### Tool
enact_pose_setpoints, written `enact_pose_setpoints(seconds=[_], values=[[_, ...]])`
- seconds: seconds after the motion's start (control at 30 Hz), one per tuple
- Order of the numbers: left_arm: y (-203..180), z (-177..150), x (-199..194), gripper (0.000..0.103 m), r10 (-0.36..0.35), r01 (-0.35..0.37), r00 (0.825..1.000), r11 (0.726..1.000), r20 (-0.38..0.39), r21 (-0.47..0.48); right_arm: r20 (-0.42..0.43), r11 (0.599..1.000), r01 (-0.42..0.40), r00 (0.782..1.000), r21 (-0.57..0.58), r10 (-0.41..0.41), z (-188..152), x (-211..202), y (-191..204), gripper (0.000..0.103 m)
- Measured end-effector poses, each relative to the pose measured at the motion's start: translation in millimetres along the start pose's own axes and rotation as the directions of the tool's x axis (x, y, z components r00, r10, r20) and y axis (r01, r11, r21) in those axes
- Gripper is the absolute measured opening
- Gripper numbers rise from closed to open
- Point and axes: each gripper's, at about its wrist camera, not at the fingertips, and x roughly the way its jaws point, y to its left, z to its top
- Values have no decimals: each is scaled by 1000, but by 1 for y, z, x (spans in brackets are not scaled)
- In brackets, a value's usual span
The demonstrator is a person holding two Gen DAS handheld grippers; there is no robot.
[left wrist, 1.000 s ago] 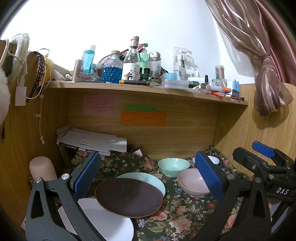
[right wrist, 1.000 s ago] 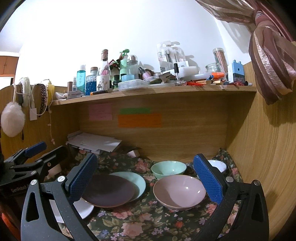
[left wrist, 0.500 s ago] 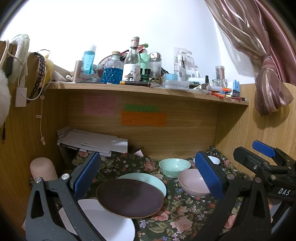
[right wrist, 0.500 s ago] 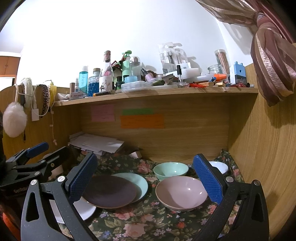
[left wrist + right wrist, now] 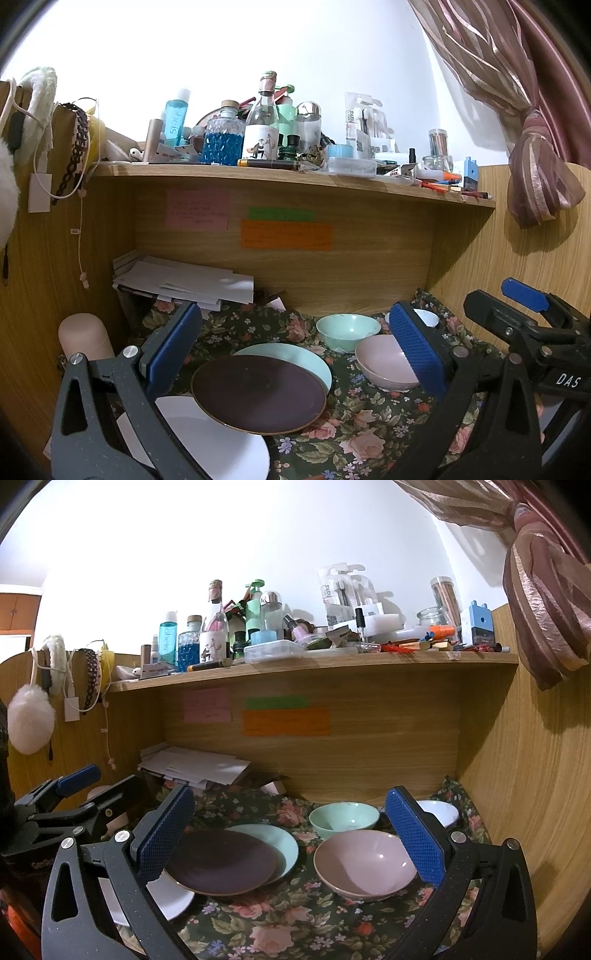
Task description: Organize plates and bowls
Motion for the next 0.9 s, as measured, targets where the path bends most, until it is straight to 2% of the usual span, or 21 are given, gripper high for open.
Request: enact_pose_setpoints(seconds=[0.27, 0.47, 0.67, 0.77, 0.9], values=[[2, -2, 3, 103, -4, 4, 1000, 1000, -9, 2, -13, 1000, -2, 1000, 3, 3, -1, 5, 1, 103], [9, -8, 14, 103, -2, 4, 999, 1000, -54, 24, -38, 1000, -11, 999, 8, 11, -7, 16, 3, 103], [26, -16, 27, 103, 34, -29, 994, 999, -105, 44, -52, 1000, -23, 998, 13, 23, -17, 30, 4, 103], [36, -21, 36, 101, 23, -15, 988, 998, -154, 55, -99, 999, -38, 994, 14, 40, -23, 45, 5, 103], [55, -32, 53, 101, 64, -55, 974, 997, -218, 46, -192, 997, -80, 978, 12, 81, -33, 68, 8, 103]])
